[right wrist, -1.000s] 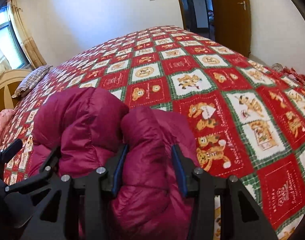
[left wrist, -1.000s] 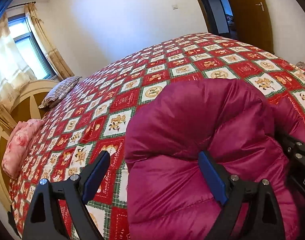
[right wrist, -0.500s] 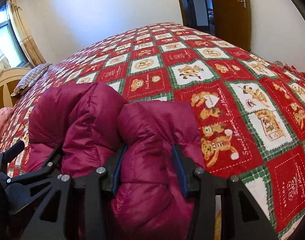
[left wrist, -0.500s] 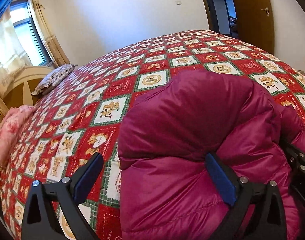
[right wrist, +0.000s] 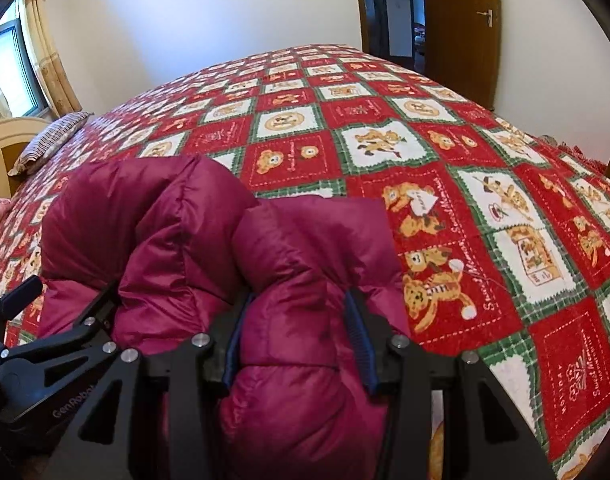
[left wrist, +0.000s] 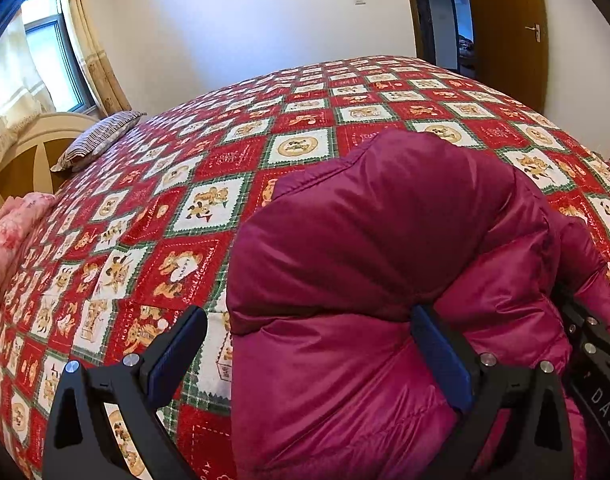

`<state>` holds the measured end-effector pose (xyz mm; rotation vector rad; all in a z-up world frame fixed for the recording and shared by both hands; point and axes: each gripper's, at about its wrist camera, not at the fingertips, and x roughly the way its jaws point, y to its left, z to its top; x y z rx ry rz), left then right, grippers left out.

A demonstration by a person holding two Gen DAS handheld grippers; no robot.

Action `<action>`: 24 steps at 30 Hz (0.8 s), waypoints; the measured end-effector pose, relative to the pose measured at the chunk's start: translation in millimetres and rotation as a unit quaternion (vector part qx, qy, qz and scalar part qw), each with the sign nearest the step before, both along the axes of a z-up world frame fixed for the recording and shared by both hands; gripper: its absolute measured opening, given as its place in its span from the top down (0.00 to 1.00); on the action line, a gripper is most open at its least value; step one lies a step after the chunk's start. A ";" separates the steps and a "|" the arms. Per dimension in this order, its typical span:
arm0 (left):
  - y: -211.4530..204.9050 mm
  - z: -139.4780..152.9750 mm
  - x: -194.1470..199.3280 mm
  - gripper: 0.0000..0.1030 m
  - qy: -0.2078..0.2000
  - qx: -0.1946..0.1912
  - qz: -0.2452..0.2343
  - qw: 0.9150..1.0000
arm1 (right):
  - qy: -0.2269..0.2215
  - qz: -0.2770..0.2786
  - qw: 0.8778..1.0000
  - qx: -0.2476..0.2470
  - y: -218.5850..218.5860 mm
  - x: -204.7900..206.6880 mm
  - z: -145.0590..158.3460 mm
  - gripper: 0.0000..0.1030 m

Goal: Fold large clothes
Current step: 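Press both grippers on the folded jacket bundle to flatten it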

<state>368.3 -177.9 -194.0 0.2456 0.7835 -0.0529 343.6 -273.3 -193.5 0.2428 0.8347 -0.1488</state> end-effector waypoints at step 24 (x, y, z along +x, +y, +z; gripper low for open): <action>1.9 -1.4 0.7 0.01 0.002 -0.004 -0.001 1.000 | -0.001 -0.001 1.000 -0.003 -0.5 0.3 -1.0 0.51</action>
